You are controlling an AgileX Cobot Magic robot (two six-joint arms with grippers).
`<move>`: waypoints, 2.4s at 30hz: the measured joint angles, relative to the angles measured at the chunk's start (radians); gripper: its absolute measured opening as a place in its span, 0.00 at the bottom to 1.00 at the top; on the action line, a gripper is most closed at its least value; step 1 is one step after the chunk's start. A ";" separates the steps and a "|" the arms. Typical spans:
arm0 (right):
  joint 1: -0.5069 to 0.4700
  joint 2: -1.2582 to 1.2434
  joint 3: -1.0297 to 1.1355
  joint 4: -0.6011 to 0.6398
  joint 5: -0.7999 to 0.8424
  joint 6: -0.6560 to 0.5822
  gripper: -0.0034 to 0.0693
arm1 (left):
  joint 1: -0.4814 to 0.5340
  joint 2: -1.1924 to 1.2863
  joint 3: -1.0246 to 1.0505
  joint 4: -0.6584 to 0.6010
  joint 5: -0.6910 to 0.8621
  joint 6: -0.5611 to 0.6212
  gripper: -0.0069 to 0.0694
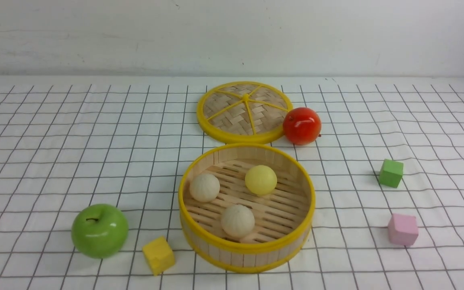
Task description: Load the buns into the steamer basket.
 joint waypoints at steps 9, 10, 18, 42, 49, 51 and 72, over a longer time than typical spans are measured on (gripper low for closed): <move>0.000 -0.001 0.018 0.053 0.032 0.000 0.03 | 0.000 0.000 0.000 0.000 0.000 0.000 0.38; 0.000 -0.001 0.018 0.053 0.032 0.000 0.03 | 0.000 0.000 0.000 0.000 0.000 0.000 0.38; 0.000 -0.001 0.018 0.056 0.032 0.000 0.03 | 0.000 0.000 0.000 0.000 0.001 0.000 0.38; 0.000 -0.001 0.018 0.064 0.032 0.000 0.07 | 0.004 0.000 0.000 0.000 0.001 0.000 0.40; 0.000 -0.001 0.018 0.064 0.032 0.000 0.08 | 0.004 0.000 0.000 0.000 0.001 0.000 0.40; 0.000 -0.001 0.018 0.064 0.032 0.000 0.08 | 0.004 0.000 0.000 0.000 0.001 0.000 0.40; 0.000 -0.001 0.018 0.064 0.032 0.000 0.12 | 0.004 0.000 0.000 0.000 0.001 0.000 0.40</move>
